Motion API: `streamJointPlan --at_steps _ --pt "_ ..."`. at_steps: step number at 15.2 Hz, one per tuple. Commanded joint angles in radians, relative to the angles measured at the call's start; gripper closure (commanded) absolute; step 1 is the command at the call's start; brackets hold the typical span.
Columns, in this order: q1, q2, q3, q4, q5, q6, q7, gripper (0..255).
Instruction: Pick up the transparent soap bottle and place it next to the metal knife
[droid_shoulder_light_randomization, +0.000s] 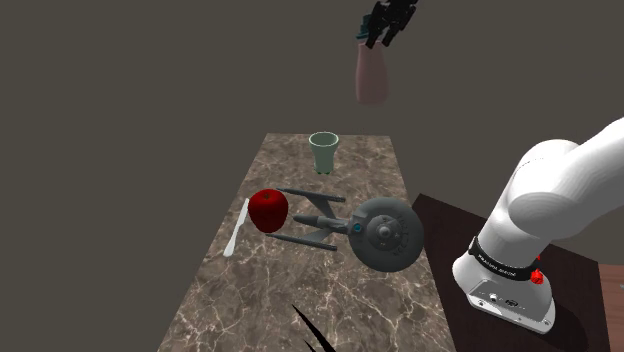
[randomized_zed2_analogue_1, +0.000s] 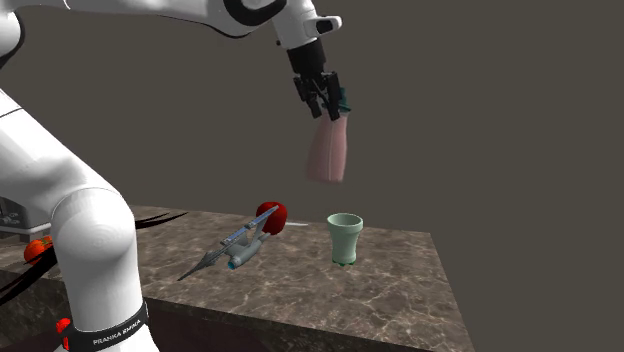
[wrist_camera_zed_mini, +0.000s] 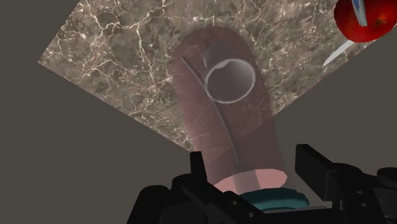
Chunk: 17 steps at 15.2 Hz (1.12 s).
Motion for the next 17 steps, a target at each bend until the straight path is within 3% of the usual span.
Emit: streamJointPlan --at_steps 1,9,17 --pt "0.009 0.006 0.039 -0.001 0.003 0.007 0.047 255" --pt "0.050 0.082 0.198 0.046 0.011 0.034 0.238 255" --pt "0.085 0.217 0.348 0.168 -0.012 0.043 0.430 255"
